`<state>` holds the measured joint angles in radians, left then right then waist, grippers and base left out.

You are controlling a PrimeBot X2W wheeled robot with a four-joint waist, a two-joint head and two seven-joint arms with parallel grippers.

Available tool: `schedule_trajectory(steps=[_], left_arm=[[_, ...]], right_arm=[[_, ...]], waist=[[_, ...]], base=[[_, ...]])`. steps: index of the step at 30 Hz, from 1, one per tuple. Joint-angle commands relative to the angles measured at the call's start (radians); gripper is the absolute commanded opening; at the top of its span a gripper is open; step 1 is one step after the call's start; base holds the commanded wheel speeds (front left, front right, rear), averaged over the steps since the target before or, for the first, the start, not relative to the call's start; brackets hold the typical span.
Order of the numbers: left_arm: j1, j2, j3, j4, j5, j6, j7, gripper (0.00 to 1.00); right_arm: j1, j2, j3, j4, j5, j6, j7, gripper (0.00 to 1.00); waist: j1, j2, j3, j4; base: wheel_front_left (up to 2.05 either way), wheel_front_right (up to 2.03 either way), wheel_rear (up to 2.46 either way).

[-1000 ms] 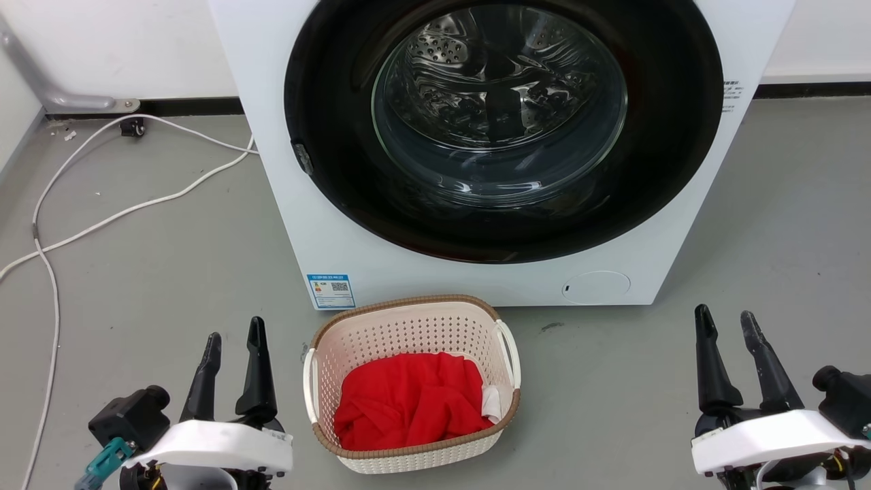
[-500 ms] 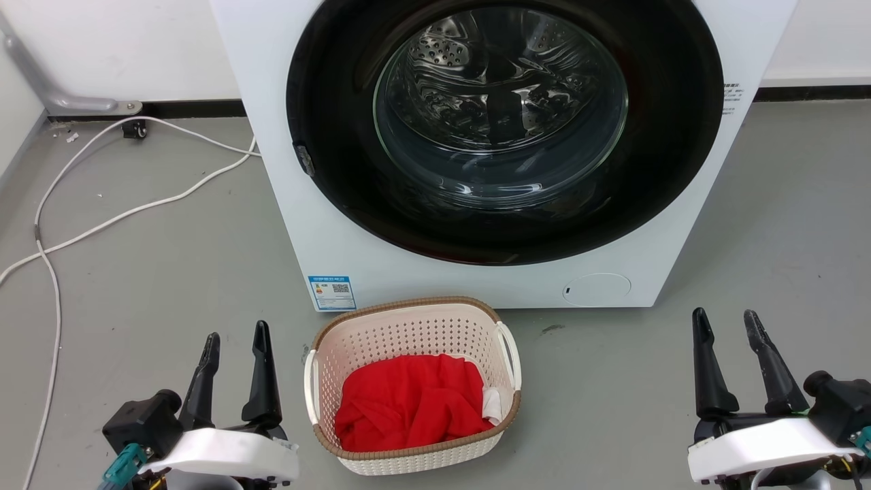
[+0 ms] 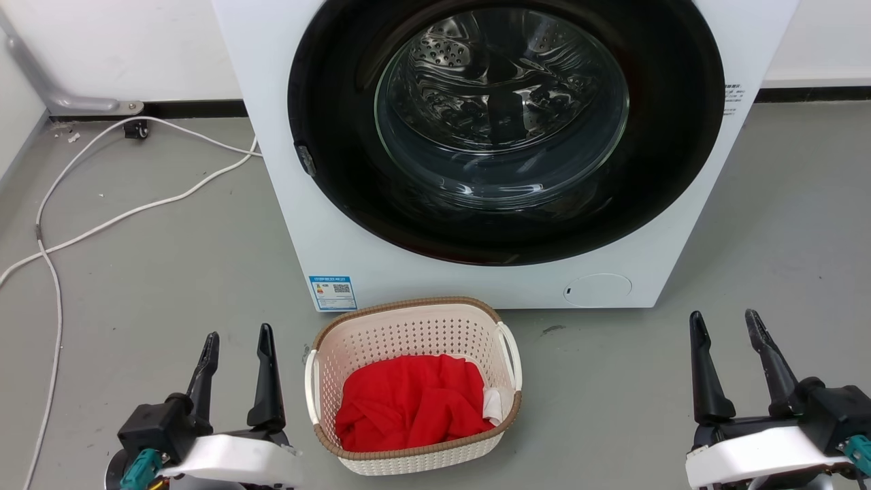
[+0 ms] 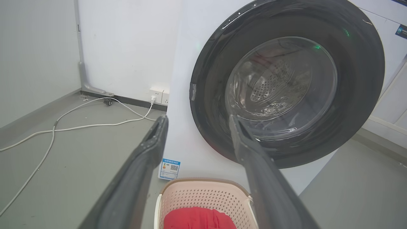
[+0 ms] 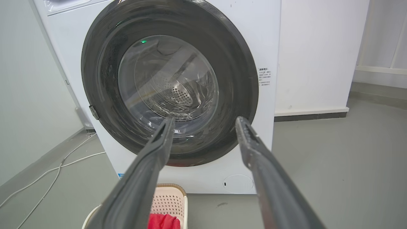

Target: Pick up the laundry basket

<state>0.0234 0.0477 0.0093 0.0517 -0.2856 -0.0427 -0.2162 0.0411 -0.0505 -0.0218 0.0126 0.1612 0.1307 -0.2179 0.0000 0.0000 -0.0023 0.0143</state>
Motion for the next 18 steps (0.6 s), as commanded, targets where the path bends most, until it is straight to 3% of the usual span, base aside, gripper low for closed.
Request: schedule_trajectory(steps=[1,18], left_arm=[[0.008,0.003,-0.002,-0.009,0.018,0.006,-0.010,1.00],[0.019,0.004,-0.007,-0.014,0.141,0.012,-0.041,1.00]], right_arm=[[0.007,0.000,0.002,-0.011,-0.020,0.000,-0.007,1.00],[0.023,0.000,0.009,-0.022,-0.138,0.000,-0.039,1.00]], waist=[[0.0000,0.0000,0.000,0.000],[0.0000,0.0000,0.002,0.002]], base=[[0.00,0.00,0.00],[0.00,0.00,0.00]])
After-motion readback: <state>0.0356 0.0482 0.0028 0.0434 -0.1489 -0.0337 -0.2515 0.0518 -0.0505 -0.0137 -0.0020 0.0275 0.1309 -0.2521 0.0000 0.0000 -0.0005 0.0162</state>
